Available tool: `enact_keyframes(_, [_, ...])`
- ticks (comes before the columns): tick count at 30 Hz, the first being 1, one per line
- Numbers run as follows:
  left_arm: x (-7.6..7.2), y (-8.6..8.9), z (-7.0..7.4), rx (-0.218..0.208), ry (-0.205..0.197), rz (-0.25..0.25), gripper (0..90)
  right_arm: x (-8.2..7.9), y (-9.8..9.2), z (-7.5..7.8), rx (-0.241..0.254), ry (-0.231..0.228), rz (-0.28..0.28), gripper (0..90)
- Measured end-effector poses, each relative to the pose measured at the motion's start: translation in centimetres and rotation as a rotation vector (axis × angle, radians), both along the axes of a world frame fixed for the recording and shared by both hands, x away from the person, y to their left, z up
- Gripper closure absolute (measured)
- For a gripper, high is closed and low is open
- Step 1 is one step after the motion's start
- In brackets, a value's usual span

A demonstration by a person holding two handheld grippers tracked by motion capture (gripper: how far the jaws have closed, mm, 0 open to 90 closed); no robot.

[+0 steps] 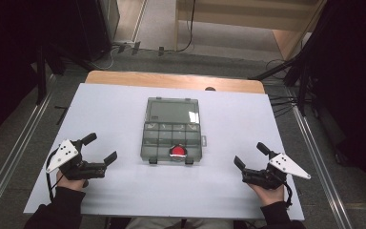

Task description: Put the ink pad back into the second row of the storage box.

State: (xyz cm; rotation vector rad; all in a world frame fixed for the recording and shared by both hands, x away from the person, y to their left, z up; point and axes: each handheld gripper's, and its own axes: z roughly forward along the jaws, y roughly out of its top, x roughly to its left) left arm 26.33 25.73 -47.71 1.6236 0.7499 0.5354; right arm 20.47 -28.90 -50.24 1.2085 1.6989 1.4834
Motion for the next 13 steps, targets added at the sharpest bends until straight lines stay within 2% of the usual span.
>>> enact_keyframes(3, [-0.04,0.06,-0.08,-0.003,0.008,-0.001,0.0,0.03,-0.03,-0.53,-0.006,0.022,-0.01,0.0])
enact_keyframes(7, [-0.06,0.11,-0.12,-0.004,0.009,-0.001,0.0,0.07,0.07,-0.67,-0.02,0.028,-0.005,0.0])
enact_keyframes(13, [0.03,0.09,-0.15,-0.011,0.014,-0.005,0.0,-0.16,0.2,-0.44,-0.031,-0.004,-0.002,0.0])
